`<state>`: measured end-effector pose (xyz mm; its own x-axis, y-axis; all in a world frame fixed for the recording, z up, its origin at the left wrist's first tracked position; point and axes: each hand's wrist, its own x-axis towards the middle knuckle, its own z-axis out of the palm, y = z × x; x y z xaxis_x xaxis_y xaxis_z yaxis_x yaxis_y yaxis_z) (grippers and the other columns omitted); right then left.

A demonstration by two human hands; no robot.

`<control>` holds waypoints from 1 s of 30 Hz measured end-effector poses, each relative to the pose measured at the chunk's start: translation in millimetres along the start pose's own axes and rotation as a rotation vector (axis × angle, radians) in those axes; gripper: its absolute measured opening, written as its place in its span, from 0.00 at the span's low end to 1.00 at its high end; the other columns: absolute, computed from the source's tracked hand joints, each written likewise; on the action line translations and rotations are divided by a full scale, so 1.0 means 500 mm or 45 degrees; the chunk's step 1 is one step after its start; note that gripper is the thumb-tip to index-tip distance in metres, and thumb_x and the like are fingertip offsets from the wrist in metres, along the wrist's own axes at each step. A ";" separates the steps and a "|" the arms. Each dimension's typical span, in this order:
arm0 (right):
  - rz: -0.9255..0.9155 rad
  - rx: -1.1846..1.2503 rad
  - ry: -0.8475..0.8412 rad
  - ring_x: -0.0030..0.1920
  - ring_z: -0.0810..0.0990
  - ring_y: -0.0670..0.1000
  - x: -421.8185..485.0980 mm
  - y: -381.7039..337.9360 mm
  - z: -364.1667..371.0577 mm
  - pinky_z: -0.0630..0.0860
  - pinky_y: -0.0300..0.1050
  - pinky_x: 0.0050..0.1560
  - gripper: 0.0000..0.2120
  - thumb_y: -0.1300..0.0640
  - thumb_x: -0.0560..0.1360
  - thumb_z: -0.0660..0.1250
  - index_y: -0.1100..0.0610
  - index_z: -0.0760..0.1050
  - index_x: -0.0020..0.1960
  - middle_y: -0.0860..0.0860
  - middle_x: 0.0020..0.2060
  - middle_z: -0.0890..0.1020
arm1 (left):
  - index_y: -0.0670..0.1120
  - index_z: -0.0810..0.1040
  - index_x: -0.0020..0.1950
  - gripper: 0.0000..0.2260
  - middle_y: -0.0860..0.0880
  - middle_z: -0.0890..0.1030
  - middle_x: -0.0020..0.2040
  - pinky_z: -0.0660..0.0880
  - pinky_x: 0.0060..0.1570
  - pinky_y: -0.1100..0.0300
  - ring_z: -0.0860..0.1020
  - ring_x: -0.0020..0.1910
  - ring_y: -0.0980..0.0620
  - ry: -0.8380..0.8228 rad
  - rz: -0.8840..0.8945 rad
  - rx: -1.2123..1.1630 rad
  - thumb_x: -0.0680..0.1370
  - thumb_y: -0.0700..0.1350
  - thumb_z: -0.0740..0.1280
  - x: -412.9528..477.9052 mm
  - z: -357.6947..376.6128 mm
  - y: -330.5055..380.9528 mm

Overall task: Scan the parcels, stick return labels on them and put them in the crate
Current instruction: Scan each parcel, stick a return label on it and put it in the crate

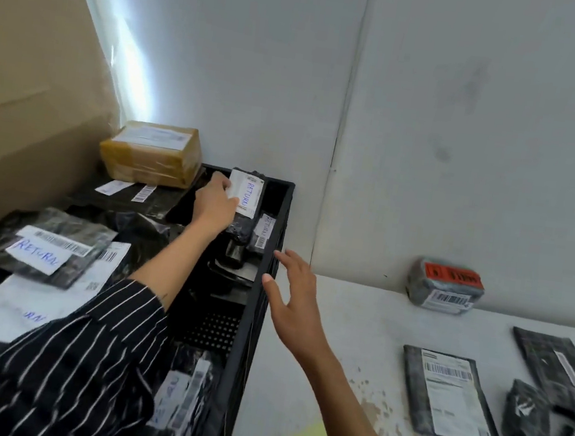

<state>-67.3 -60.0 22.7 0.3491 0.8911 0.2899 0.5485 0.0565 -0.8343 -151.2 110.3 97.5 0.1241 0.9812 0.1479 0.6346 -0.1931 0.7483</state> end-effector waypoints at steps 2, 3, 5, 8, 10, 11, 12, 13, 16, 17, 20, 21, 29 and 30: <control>-0.016 -0.040 -0.017 0.72 0.57 0.44 0.009 0.006 0.013 0.55 0.41 0.70 0.20 0.50 0.80 0.59 0.50 0.64 0.71 0.45 0.72 0.62 | 0.41 0.70 0.60 0.10 0.39 0.74 0.60 0.66 0.46 0.59 0.72 0.49 0.46 -0.042 -0.035 0.033 0.78 0.35 0.61 0.030 0.035 -0.014; -0.021 -0.045 -0.021 0.72 0.57 0.43 0.013 0.009 0.018 0.55 0.42 0.70 0.20 0.49 0.80 0.58 0.49 0.64 0.71 0.44 0.73 0.61 | 0.41 0.70 0.58 0.10 0.38 0.74 0.60 0.66 0.45 0.59 0.71 0.48 0.46 -0.059 -0.047 0.052 0.78 0.34 0.60 0.041 0.050 -0.020; -0.029 -0.050 -0.019 0.71 0.57 0.41 0.017 0.014 0.023 0.55 0.41 0.69 0.20 0.48 0.80 0.57 0.47 0.63 0.72 0.41 0.73 0.61 | 0.41 0.71 0.60 0.12 0.37 0.73 0.62 0.68 0.47 0.58 0.72 0.50 0.44 -0.108 -0.040 0.138 0.77 0.34 0.61 0.059 0.076 -0.035; -0.029 -0.035 -0.013 0.71 0.57 0.40 0.018 0.017 0.025 0.54 0.39 0.68 0.20 0.48 0.80 0.56 0.45 0.62 0.72 0.39 0.72 0.61 | 0.38 0.72 0.64 0.14 0.36 0.71 0.64 0.69 0.58 0.54 0.71 0.62 0.39 -0.194 0.010 0.296 0.78 0.36 0.61 0.069 0.099 -0.047; -0.030 -0.026 -0.020 0.71 0.56 0.39 0.018 0.019 0.025 0.55 0.39 0.68 0.20 0.47 0.80 0.56 0.44 0.62 0.72 0.39 0.73 0.61 | 0.38 0.73 0.64 0.14 0.36 0.70 0.66 0.68 0.61 0.53 0.71 0.63 0.38 -0.249 0.076 0.409 0.79 0.39 0.61 0.069 0.104 -0.047; -0.032 -0.023 -0.023 0.70 0.57 0.39 0.018 0.020 0.024 0.55 0.40 0.69 0.21 0.47 0.80 0.56 0.45 0.61 0.72 0.39 0.72 0.61 | 0.38 0.73 0.64 0.14 0.36 0.69 0.66 0.69 0.62 0.52 0.70 0.63 0.38 -0.256 0.102 0.450 0.80 0.41 0.60 0.067 0.103 -0.042; -0.037 -0.018 -0.021 0.70 0.57 0.38 0.018 0.021 0.021 0.56 0.40 0.69 0.21 0.47 0.80 0.56 0.45 0.61 0.72 0.39 0.72 0.62 | 0.39 0.73 0.64 0.14 0.36 0.67 0.67 0.68 0.61 0.51 0.69 0.64 0.38 -0.239 0.125 0.483 0.80 0.42 0.60 0.064 0.100 -0.036; -0.050 -0.014 -0.009 0.70 0.58 0.38 0.017 0.025 0.017 0.57 0.40 0.69 0.21 0.47 0.80 0.56 0.46 0.62 0.72 0.40 0.72 0.63 | 0.39 0.74 0.64 0.14 0.36 0.66 0.67 0.68 0.61 0.51 0.68 0.64 0.38 -0.194 0.154 0.508 0.80 0.42 0.60 0.061 0.098 -0.026; -0.090 -0.027 0.069 0.68 0.62 0.39 0.004 0.046 -0.007 0.60 0.39 0.68 0.20 0.44 0.78 0.56 0.47 0.66 0.69 0.41 0.69 0.67 | 0.39 0.74 0.61 0.12 0.37 0.67 0.64 0.68 0.58 0.51 0.67 0.64 0.39 -0.082 0.269 0.465 0.80 0.42 0.61 0.039 0.091 0.015; -0.095 -0.039 0.108 0.67 0.64 0.39 -0.002 0.057 -0.020 0.62 0.39 0.67 0.20 0.43 0.78 0.56 0.48 0.68 0.67 0.42 0.68 0.69 | 0.40 0.75 0.59 0.11 0.38 0.68 0.63 0.69 0.57 0.51 0.68 0.62 0.40 -0.082 0.310 0.396 0.79 0.42 0.61 0.029 0.093 0.031; -0.065 -0.103 0.223 0.61 0.71 0.41 -0.030 0.099 -0.074 0.67 0.40 0.61 0.17 0.45 0.77 0.55 0.52 0.75 0.58 0.44 0.60 0.75 | 0.41 0.78 0.50 0.07 0.39 0.77 0.54 0.71 0.52 0.56 0.75 0.54 0.43 -0.148 0.421 0.177 0.77 0.42 0.63 -0.008 0.117 0.083; -0.052 -0.132 0.258 0.58 0.72 0.42 -0.044 0.117 -0.095 0.69 0.41 0.59 0.16 0.46 0.77 0.55 0.53 0.76 0.55 0.45 0.57 0.77 | 0.40 0.79 0.49 0.07 0.41 0.79 0.51 0.71 0.49 0.58 0.77 0.51 0.44 -0.205 0.431 0.114 0.77 0.42 0.63 -0.027 0.130 0.102; 0.324 -0.492 0.408 0.46 0.77 0.55 -0.197 0.321 -0.278 0.71 0.49 0.46 0.11 0.54 0.76 0.59 0.59 0.77 0.46 0.55 0.43 0.80 | 0.37 0.80 0.49 0.08 0.38 0.82 0.48 0.75 0.51 0.55 0.80 0.51 0.42 -0.766 0.235 -0.087 0.76 0.42 0.66 -0.232 0.353 0.142; 0.441 -0.564 0.388 0.48 0.77 0.59 -0.213 0.349 -0.299 0.71 0.52 0.48 0.10 0.56 0.76 0.60 0.60 0.77 0.48 0.57 0.45 0.80 | 0.37 0.80 0.49 0.09 0.38 0.82 0.49 0.77 0.51 0.54 0.80 0.51 0.41 -0.838 0.175 -0.086 0.76 0.42 0.66 -0.261 0.387 0.130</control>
<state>104.7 -212.5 -83.8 0.7270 0.6527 0.2130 0.6044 -0.4612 -0.6496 21.5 -30.1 1.5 0.6527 0.7396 -0.1641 0.5336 -0.2950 0.7926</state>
